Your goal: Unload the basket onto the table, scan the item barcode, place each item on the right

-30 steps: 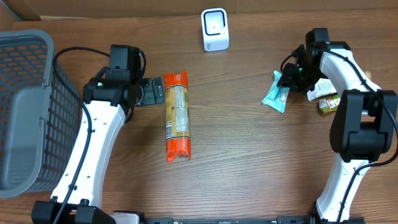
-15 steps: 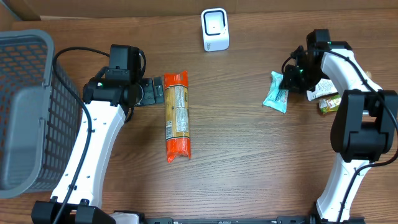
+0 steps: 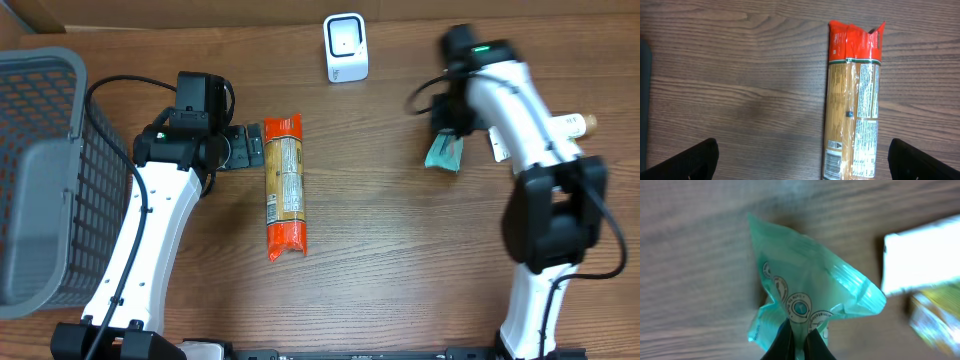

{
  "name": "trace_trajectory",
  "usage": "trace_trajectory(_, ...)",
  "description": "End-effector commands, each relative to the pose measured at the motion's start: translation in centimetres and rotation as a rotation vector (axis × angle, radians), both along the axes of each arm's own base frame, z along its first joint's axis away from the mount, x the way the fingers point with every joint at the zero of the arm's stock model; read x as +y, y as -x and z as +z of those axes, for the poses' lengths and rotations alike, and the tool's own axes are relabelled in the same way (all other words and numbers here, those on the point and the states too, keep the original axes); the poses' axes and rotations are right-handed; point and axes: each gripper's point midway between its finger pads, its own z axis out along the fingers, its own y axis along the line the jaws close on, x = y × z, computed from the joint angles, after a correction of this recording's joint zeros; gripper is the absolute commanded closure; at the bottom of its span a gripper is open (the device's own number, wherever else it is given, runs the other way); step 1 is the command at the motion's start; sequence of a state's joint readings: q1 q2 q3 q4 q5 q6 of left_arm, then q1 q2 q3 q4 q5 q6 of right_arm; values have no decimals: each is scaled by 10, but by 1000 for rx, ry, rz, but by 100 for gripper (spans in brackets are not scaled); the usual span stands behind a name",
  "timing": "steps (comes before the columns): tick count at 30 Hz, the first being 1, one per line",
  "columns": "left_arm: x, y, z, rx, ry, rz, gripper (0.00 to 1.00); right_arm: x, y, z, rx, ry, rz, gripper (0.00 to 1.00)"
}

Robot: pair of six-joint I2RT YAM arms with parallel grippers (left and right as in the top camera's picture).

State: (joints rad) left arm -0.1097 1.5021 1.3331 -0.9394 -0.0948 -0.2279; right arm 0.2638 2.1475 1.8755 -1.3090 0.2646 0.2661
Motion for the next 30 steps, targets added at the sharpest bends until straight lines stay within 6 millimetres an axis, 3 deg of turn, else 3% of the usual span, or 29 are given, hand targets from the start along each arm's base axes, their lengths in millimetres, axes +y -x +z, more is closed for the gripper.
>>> trace_trajectory(1,1,-1,1,-4,-18,-18,1,5,11,27,-142,398,0,96)
trace_trajectory(5,1,-1,1,-4,-18,-18,0,22,24,21,-164,609,77,96)
trace_trajectory(8,1,-1,1,-4,-18,-18,0,33,26,9,-150,649,127,96)
trace_trajectory(14,1,-1,1,-4,-18,-18,0,31,36,-29,-25,719,185,96)
trace_trajectory(17,1,-1,1,-4,-18,-18,0,34,44,-38,17,707,195,96)
trace_trajectory(24,1,-1,1,-4,-18,-18,0,78,63,-62,85,543,279,96)
trace_trajectory(26,1,-1,1,-4,-18,-18,1,92,67,-67,96,515,328,90)
trace_trajectory(29,1,-1,1,-4,-18,-18,0,112,77,-72,120,475,401,73)
trace_trajectory(30,1,-1,1,-4,-18,-18,0,121,84,-75,144,456,442,62)
